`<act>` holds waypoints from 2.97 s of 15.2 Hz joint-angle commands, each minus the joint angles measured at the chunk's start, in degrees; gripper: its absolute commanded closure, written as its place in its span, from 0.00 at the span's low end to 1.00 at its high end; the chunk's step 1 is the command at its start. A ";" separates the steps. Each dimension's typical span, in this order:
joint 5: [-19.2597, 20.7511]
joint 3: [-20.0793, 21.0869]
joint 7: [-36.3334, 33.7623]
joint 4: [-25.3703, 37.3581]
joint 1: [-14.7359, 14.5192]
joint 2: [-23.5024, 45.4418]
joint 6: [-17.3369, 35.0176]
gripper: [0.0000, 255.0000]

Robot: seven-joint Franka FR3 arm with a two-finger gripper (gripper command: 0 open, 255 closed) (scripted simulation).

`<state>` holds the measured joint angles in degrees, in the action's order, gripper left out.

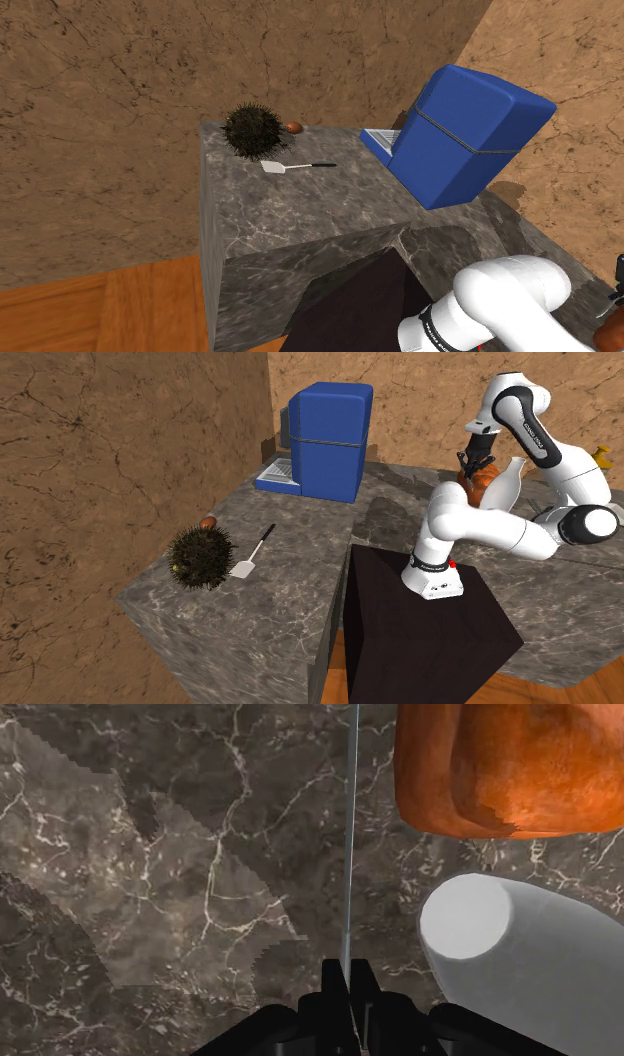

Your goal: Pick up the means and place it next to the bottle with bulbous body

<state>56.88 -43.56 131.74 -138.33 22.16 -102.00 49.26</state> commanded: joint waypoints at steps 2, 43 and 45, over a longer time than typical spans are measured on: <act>1.18 -2.58 1.82 -2.59 3.30 -0.19 2.54 1.00; 4.57 -11.64 8.20 -9.56 14.48 3.69 13.55 0.00; 4.57 -11.64 8.20 -9.56 14.48 3.69 13.55 0.00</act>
<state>61.47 -55.23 139.95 -147.92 36.65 -98.33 62.82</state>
